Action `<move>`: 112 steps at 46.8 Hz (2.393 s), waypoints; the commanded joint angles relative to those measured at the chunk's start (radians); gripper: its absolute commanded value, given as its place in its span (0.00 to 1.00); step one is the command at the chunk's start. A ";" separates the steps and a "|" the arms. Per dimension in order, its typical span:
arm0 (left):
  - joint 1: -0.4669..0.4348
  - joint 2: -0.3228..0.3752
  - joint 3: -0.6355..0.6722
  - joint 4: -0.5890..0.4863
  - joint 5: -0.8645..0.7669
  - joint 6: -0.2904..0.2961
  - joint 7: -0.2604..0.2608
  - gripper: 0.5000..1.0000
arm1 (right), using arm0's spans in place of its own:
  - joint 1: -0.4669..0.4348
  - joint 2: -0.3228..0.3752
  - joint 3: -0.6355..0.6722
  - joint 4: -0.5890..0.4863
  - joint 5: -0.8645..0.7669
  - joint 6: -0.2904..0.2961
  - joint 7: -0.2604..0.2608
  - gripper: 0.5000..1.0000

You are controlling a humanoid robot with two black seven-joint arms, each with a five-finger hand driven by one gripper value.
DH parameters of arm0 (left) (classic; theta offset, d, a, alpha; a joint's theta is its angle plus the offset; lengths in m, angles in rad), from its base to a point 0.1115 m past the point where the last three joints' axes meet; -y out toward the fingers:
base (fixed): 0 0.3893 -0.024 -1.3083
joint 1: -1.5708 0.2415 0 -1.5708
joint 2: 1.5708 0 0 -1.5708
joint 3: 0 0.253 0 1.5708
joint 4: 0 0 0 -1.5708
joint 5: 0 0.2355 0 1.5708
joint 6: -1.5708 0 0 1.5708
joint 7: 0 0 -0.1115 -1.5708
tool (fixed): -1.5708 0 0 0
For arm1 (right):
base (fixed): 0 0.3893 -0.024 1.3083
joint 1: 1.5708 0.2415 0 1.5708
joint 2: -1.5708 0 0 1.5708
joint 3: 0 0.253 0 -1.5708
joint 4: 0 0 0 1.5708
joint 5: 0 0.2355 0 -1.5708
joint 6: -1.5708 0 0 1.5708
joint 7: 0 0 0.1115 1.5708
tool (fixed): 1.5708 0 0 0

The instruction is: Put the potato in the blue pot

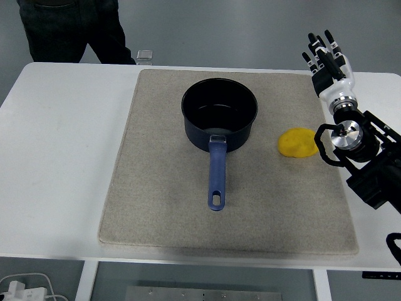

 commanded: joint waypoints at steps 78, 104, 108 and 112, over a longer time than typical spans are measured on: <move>0.000 0.000 0.000 -0.001 0.000 -0.001 0.000 0.99 | -0.032 -0.688 -0.520 0.572 -0.660 0.144 0.081 0.85; 0.000 0.000 0.000 -0.002 0.000 -0.001 0.000 0.99 | -0.081 -0.641 -0.563 0.586 -0.785 0.012 0.120 0.85; 0.000 0.000 0.000 0.001 0.000 -0.001 0.000 0.99 | -0.081 -0.619 -0.564 0.581 -0.801 -0.008 0.120 0.85; 0.000 0.000 0.000 0.001 0.000 0.001 0.000 0.99 | -0.083 -0.609 -0.564 0.572 -0.801 -0.020 0.120 0.85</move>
